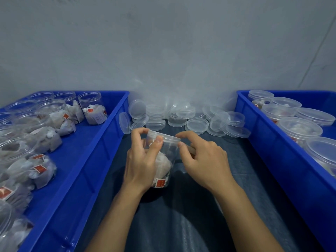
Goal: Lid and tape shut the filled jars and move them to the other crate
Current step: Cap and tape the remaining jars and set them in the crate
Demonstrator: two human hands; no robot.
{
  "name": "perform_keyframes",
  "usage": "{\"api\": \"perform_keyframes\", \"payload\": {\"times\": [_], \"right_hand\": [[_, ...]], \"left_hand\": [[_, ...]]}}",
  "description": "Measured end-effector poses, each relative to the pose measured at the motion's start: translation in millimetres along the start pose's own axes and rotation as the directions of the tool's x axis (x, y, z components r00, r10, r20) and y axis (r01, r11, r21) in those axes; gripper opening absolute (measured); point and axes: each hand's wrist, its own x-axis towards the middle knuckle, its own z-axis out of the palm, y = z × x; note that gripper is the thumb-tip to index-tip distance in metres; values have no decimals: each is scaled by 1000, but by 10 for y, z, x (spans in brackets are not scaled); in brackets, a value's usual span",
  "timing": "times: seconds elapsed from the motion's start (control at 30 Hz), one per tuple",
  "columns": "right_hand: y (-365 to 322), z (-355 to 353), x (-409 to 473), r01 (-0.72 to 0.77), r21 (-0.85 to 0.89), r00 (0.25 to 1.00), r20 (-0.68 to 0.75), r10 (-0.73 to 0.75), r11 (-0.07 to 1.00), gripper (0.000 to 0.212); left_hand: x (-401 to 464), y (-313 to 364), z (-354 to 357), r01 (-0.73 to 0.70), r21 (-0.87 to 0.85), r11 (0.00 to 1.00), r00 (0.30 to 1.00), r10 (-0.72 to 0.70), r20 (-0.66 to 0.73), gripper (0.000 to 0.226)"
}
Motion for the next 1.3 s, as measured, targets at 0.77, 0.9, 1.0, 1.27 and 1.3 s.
{"api": "perform_keyframes", "payload": {"times": [0.77,0.9,1.0,1.27,1.3], "right_hand": [[-77,18,-18,-12,134,999,48,5,991,33],[-60,-9,-9,7,191,995,93,-26,982,37],[-54,-20,-17,64,147,992,98,-79,987,38],[37,38,7,89,-100,995,51,-84,991,46],[49,42,8,87,-111,996,45,-83,990,45]], "left_hand": [[-8,72,12,6,458,889,1000,7,-26,79],[20,34,-36,52,351,935,997,-29,-72,73],[24,23,-61,63,282,957,996,-43,-77,69],[19,24,-58,74,140,987,997,-69,-39,54],[18,29,-52,78,113,990,997,-76,-28,52]]}}
